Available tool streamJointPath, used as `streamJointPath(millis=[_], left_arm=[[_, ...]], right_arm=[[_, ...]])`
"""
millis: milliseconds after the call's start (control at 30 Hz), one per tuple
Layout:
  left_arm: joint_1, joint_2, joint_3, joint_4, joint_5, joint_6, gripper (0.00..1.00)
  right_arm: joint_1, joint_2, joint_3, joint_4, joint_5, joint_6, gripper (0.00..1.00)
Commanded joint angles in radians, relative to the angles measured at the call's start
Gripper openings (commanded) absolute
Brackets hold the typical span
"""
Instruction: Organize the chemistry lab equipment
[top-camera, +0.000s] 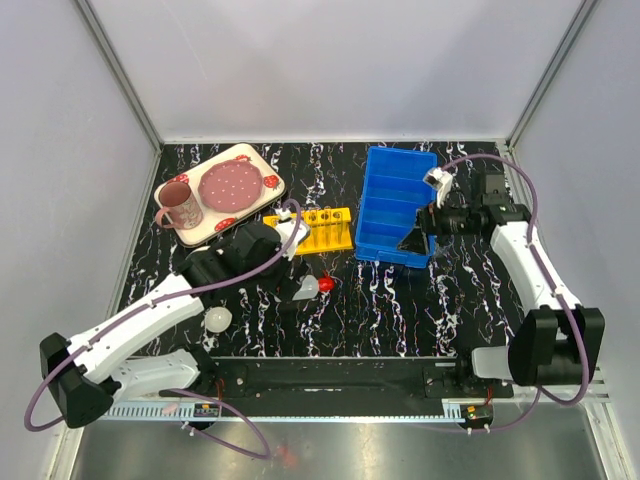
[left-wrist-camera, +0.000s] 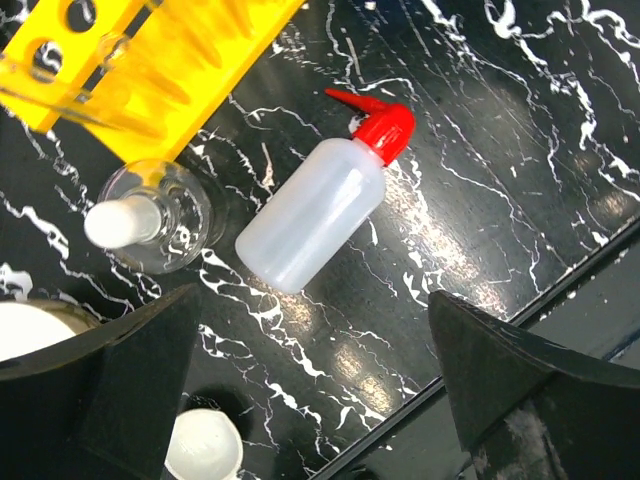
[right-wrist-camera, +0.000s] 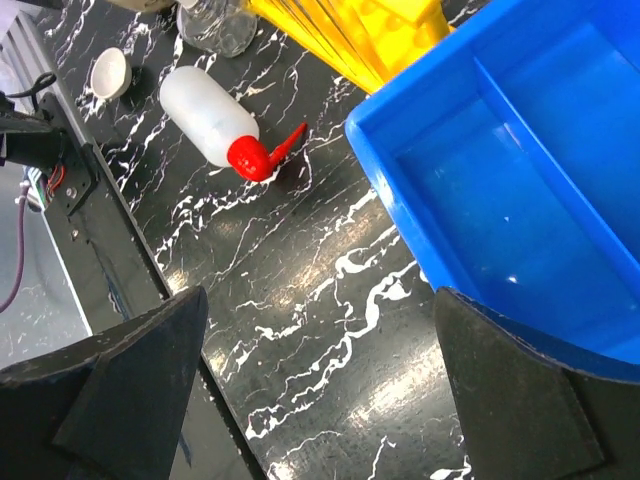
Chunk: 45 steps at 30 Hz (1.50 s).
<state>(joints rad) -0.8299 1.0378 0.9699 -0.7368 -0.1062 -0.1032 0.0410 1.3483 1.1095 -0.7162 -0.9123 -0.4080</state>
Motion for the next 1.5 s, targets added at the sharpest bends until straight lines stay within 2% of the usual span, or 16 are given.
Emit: streamJointPath(millis=[0,233,433,567,633,767,900,967,1133,1167,1267,1467], left_arm=[[0.003,0.007,-0.002,0.063,0.100,0.169,0.99],[-0.008,0.064,-0.042,0.116,0.114,0.298,0.99],[-0.043,0.077,-0.054,0.129,0.109,0.315,0.99],[-0.061,0.068,-0.074,0.151,0.074,0.286,0.99],[-0.061,0.047,-0.085,0.169,0.042,0.243,0.99],[-0.042,-0.053,-0.128,0.243,-0.009,0.146,0.99],[0.032,-0.243,-0.223,0.342,0.031,0.025,0.99],[0.076,-0.289,-0.255,0.350,0.052,0.002,0.99],[0.104,-0.351,-0.266,0.286,0.054,-0.024,0.99],[0.104,-0.355,-0.267,0.275,0.048,-0.024,0.99],[0.104,-0.393,-0.284,0.254,0.025,-0.026,0.99],[0.106,-0.487,-0.296,0.254,-0.007,-0.027,0.99]], right_arm=[[-0.073,-0.109,-0.080,0.136,-0.097,0.029,1.00],[-0.176,-0.233,-0.253,0.284,-0.122,0.097,1.00],[-0.312,-0.308,-0.313,0.362,-0.134,0.172,1.00],[-0.365,-0.296,-0.327,0.429,0.038,0.296,1.00],[-0.388,-0.282,-0.323,0.434,0.119,0.317,1.00],[-0.411,-0.233,-0.316,0.428,0.177,0.345,1.00],[-0.412,-0.183,-0.283,0.382,0.268,0.348,1.00],[-0.412,-0.147,-0.269,0.360,0.283,0.344,0.98],[-0.412,-0.020,-0.179,0.278,0.340,0.325,0.72],[-0.412,0.041,-0.157,0.258,0.351,0.316,0.70],[-0.411,0.144,-0.085,0.196,0.365,0.279,0.66],[-0.337,0.227,-0.028,0.193,0.438,0.244,0.62]])
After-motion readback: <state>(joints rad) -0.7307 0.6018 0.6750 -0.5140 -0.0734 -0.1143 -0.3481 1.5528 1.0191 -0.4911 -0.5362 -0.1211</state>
